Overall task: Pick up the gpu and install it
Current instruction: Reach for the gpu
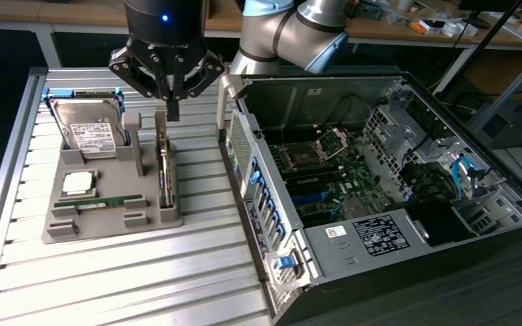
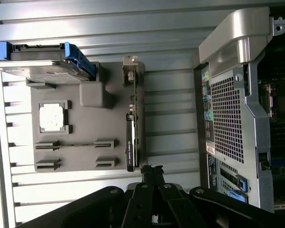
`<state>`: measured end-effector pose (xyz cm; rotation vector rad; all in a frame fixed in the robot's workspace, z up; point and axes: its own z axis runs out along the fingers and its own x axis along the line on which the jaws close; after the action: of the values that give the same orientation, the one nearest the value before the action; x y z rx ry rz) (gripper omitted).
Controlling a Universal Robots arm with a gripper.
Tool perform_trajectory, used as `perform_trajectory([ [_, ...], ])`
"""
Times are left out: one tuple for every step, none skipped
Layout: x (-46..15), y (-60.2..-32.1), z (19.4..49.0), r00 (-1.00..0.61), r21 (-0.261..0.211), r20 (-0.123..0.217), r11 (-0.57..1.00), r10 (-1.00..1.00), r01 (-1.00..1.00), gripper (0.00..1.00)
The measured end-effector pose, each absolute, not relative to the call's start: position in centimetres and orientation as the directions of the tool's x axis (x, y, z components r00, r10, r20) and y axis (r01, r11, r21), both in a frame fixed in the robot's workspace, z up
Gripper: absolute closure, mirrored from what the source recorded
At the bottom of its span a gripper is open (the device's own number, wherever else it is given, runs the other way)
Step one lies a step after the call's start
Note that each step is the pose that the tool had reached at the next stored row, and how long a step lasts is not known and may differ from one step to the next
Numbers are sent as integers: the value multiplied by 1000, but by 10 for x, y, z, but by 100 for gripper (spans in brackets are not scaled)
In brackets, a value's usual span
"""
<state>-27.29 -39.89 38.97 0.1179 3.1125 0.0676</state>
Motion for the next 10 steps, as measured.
perform_trajectory([
  [-274,-399,390,-997,44,-24,996,76,75,89],
  [-274,-399,390,-997,44,-24,996,76,75,89],
  [-275,-399,389,-997,44,-25,996,76,75,89],
  [-276,-399,389,-997,44,-24,996,76,75,89],
  [-277,-399,389,-997,44,-24,996,76,75,89],
  [-278,-399,389,-997,44,-24,996,76,75,89],
  [-278,-399,389,-997,44,-25,996,76,75,89],
  [-279,-399,389,-997,44,-24,996,76,75,89],
  [-280,-399,389,-997,44,-24,996,76,75,89],
  [-280,-399,389,-997,44,-24,996,76,75,89],
])
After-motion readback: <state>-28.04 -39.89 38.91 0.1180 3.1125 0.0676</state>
